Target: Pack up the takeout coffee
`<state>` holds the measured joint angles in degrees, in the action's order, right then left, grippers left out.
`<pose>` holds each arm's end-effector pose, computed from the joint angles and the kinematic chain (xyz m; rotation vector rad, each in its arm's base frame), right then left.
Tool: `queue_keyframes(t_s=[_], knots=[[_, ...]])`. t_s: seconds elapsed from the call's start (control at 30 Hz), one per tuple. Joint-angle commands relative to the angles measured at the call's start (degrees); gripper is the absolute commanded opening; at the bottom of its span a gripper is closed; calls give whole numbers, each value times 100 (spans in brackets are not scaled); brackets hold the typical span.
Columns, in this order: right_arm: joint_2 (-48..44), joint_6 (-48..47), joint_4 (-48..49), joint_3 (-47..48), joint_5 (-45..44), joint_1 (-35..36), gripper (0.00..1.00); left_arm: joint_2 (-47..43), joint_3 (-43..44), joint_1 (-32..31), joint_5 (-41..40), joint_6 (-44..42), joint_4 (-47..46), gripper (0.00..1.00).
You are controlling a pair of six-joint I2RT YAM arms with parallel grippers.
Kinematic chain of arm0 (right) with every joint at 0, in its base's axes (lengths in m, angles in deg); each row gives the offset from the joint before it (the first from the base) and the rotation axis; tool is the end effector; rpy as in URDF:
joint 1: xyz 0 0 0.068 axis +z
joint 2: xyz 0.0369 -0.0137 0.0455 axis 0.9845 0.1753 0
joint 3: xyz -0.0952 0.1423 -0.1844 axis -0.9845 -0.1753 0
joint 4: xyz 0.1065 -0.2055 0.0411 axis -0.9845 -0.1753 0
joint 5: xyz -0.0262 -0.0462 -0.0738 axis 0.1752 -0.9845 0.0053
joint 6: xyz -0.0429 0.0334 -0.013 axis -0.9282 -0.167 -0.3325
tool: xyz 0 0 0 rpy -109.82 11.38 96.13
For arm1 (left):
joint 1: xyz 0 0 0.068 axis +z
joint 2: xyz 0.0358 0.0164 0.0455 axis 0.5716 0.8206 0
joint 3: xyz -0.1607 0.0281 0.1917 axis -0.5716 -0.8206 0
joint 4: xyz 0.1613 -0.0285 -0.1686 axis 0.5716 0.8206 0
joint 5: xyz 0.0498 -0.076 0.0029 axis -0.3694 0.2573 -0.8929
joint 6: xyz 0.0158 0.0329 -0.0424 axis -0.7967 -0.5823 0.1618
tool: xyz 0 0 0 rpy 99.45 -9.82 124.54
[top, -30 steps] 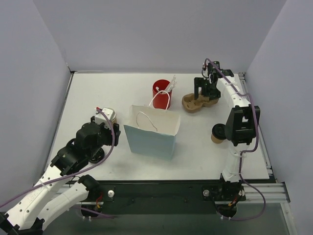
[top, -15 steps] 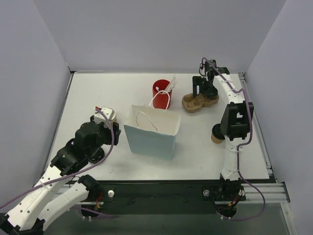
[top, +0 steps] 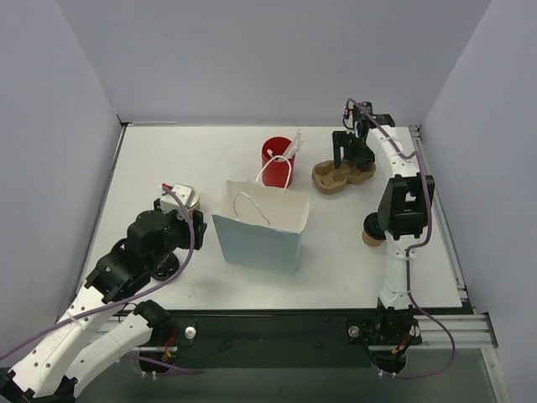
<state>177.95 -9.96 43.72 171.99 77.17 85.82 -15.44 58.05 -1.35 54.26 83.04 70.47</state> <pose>0.4605 0.0522 0.2329 -0.1382 2.4757 0.1998 0.1125 -0.0702 0.3087 0.3150 1.9542 -0.2523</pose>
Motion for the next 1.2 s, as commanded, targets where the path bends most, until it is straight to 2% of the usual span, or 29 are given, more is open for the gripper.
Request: queue_keyframes(t_s=[0.0, 0.17, 0.33, 0.5, 0.87, 1.17], knots=[[175, -154, -317, 377, -88, -37, 70, -96, 8, 52, 53, -19, -300, 71], [122, -180, -335, 465, 70, 24, 69, -87, -1, 52, 79, -19, -318, 71], [-80, 320, -116, 325, 194, 191, 69, -87, 17, 70, 97, -19, -309, 71], [112, 505, 78, 219, 53, 121, 70, -122, -1, 79, 114, -10, -317, 71], [192, 31, 535, -317, 123, -2, 70, -70, -1, 79, 149, -19, -326, 71], [175, -286, 606, -466, 88, -11, 60, -17, 8, 140, 193, -19, -326, 71]])
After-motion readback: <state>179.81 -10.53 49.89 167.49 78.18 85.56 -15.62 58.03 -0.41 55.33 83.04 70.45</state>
